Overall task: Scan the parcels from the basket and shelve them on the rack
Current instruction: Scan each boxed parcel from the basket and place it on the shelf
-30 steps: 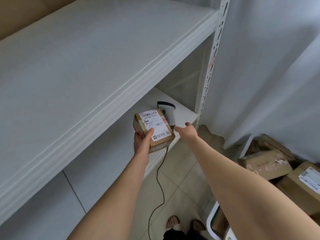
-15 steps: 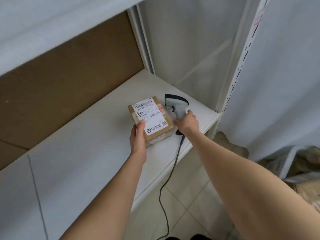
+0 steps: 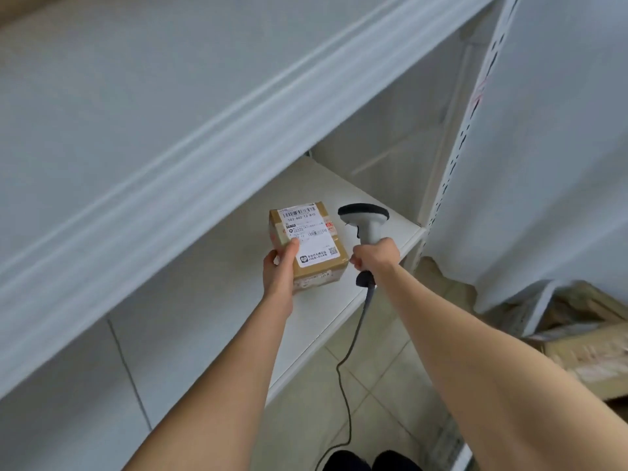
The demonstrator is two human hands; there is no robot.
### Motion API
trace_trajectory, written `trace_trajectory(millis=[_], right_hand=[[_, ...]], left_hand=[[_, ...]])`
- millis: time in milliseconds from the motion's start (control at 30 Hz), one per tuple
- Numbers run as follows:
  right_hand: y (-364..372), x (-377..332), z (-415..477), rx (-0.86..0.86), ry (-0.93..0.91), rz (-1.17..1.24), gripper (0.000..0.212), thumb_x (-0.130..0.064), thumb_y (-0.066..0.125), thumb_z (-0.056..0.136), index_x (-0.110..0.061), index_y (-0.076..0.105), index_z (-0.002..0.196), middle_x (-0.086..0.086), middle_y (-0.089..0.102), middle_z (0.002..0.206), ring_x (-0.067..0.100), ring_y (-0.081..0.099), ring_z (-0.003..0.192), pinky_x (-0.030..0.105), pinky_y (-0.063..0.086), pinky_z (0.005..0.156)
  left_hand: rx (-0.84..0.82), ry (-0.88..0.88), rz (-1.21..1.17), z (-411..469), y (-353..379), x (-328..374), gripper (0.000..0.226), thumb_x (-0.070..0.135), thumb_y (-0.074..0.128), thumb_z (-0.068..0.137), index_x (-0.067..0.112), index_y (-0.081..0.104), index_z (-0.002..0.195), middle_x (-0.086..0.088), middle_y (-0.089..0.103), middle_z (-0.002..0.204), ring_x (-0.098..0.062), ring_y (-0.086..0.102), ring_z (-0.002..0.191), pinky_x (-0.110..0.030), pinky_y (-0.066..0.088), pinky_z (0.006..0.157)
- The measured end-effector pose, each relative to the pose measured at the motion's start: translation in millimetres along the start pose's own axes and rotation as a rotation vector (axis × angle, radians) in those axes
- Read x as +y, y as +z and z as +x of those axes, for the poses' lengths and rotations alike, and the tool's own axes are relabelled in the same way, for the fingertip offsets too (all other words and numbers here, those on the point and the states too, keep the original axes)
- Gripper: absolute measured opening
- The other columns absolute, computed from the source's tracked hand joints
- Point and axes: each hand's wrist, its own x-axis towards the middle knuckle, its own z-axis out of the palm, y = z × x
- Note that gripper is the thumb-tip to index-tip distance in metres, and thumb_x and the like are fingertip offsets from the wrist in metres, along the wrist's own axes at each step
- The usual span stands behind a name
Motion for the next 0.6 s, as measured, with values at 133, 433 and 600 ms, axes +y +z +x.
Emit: trace_trajectory(millis=[133,433,600], right_hand=[[-29,-15,-58,0.025,0.018,0.229,0.006,-0.013,0.06,0.081,-0.011,0.054,0.081,0.006,0.058,0.059,0.017,0.052,0.05,0.025,0.045,0.048],[-110,-44,-178,0.025,0.026,0.165,0.017,0.001,0.059,0.081,-0.009,0.052,0.093,0.009,0.056,0.065,0.019,0.05,0.051,0.031,0.049,0.056],[-151,-49,-236,0.061,0.004,0.2,0.006,-0.01,0.061,0.082,-0.012,0.056,0.082,0.0,0.055,0.052,0.014,0.049,0.044,0.027,0.044,0.049]], left_hand=[[-0.022,-0.041,0.05,-47,0,25,0.05,0.045,0.068,0.083,0.023,0.053,0.125,0.002,0.072,0.101,-0.011,0.07,0.081,-0.021,0.052,0.052],[-0.116,-0.12,0.222,-146,8,63,0.06,0.039,0.07,0.081,0.021,0.044,0.132,-0.003,0.068,0.11,-0.02,0.067,0.091,-0.032,0.056,0.074],[-0.177,-0.077,0.263,-202,12,78,0.064,0.035,0.071,0.081,0.02,0.039,0.134,-0.004,0.066,0.114,-0.019,0.066,0.089,-0.034,0.056,0.074]])
